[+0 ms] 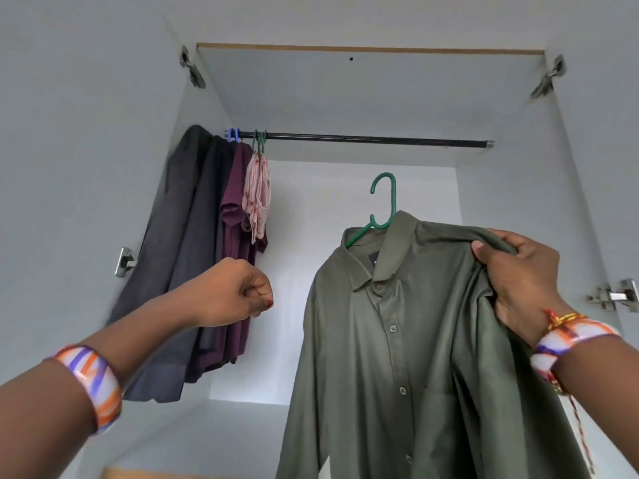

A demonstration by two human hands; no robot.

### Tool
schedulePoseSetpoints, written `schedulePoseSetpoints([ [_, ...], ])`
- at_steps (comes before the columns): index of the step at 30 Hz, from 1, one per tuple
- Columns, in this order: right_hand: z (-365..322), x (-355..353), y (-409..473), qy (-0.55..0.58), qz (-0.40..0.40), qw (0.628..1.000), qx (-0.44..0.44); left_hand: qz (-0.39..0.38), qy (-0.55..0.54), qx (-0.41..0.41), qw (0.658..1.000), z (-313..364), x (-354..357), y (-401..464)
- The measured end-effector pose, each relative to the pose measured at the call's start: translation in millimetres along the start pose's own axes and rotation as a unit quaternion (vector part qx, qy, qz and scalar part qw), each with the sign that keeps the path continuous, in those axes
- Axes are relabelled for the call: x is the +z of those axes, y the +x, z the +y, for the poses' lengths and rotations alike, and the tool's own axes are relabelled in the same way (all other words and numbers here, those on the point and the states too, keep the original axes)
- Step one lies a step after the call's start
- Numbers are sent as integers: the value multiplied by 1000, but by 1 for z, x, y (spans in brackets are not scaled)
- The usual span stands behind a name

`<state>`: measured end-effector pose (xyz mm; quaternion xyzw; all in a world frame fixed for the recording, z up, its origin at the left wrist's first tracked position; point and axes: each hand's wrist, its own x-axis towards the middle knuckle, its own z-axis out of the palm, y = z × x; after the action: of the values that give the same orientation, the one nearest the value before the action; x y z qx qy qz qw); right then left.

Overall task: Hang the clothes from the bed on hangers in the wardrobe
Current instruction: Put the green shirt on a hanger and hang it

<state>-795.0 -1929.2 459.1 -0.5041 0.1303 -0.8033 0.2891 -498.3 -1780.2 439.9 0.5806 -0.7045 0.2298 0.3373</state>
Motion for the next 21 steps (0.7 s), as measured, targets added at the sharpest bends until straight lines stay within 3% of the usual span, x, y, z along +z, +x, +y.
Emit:
schedulePoseSetpoints([
  [14,51,102,107,-51,75,987,-131,50,123,27,991,-67,37,105],
  [18,66,157,143,-68,75,984,-145,20,191,45,980,-97,33,154],
  [21,68,211,175,-89,60,978,-181,-36,314,50,947,-125,7,205],
])
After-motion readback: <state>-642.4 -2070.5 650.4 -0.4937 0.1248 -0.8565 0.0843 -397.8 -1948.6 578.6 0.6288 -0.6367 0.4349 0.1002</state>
